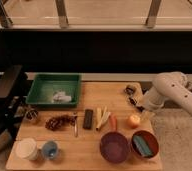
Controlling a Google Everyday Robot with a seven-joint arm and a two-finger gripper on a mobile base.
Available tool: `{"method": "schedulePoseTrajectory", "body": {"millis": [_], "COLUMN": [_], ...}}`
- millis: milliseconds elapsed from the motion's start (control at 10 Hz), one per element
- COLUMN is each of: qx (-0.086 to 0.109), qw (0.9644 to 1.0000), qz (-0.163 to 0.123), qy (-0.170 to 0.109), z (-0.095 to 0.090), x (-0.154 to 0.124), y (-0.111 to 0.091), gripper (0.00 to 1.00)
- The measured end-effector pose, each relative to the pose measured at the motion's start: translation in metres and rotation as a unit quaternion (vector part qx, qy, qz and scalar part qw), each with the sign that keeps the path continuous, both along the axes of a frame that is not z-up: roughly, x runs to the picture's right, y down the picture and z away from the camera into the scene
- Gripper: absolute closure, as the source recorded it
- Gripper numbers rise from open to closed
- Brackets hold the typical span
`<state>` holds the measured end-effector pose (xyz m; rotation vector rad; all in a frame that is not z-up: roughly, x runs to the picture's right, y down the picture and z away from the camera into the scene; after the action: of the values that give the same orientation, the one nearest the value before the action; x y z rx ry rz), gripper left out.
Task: Place apple in table surface
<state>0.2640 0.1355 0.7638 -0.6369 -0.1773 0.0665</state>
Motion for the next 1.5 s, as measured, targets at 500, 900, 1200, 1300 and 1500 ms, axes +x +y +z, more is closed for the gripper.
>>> {"method": "schedulePoseTrajectory", "body": {"millis": [500,900,1200,1300,1500], "qx": [-0.006,-0.009,-0.02,-0.024,-0.031], "qw": [0.9997,0.9998,0.9997,0.9995,0.9992], "qz": [0.002,0.007,0.015,0.019,0.024], "qy": [0.022,0.014,0.007,0.004,-0.003], "z": [0.03,0.045,0.057,0.06,0.063], "x": [0.01,0.012,0.011,0.009,0.007], "y": [0.022,0.033,0.046,0.05,0.055], "gripper": [0.35,0.35,0.35,0.35,0.45]}}
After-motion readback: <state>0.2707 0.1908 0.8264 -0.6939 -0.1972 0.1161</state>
